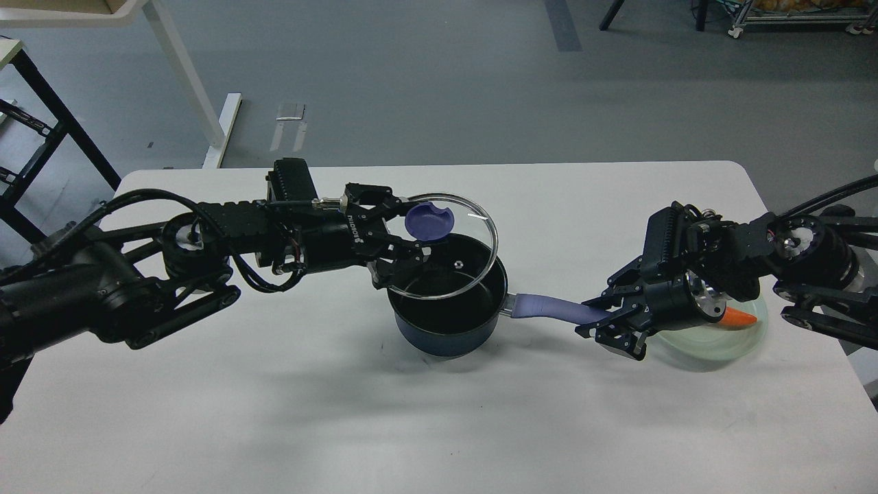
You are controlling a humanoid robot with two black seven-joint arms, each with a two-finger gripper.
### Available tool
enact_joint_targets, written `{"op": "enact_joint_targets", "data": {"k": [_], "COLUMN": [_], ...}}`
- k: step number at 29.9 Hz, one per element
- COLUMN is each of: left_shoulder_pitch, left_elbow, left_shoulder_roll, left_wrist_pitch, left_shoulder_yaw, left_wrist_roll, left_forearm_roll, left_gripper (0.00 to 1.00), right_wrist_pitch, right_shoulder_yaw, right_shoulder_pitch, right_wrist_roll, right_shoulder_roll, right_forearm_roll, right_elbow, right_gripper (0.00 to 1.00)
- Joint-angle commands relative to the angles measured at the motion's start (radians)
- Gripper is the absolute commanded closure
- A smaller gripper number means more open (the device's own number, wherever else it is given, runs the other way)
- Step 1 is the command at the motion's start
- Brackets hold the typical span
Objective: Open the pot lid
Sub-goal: 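Grasp the lid knob with the left gripper and lift the lid, then carry the glass lid away from the pot and lower it onto the table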
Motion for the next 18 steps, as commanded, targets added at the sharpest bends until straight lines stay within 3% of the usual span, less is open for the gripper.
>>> {"op": "enact_joint_targets", "data": {"k": [1, 9, 12, 18], "left_shoulder_pitch": [0.002, 0.158, 0.23, 0.342], "left_elbow": [-0.05, -0.044, -0.039, 0.089], "left_shoulder_roll": [0.134, 0.373, 0.402, 0.389], "left_wrist_pitch": [0.049, 0.222, 0.275, 0.276], "left_shoulder_yaw": [0.008, 0.083, 0.114, 0.119], "left_wrist_roll": [0.0, 0.0, 0.0, 0.0], "left_forearm_roll": [-0.011, -0.086, -0.094, -0.096], "left_gripper": [0.61, 0.59, 0.58, 0.58], "right_wrist_pitch": [0.0, 0.0, 0.0, 0.0], "right_shoulder_yaw": [0.0, 0.001, 0.001, 0.0], "right_shoulder_pitch": [0.0, 0.0, 0.0, 0.0], "right_wrist_roll": [0.0, 0.0, 0.0, 0.0], "right_shoulder_roll": [0.0, -0.006, -0.006, -0.006], "right_forearm_roll": [0.0, 0.0, 0.001, 0.001], "right_elbow": [0.0, 0.0, 0.0, 0.0], "right_gripper": [0.6, 0.6, 0.6, 0.6]}}
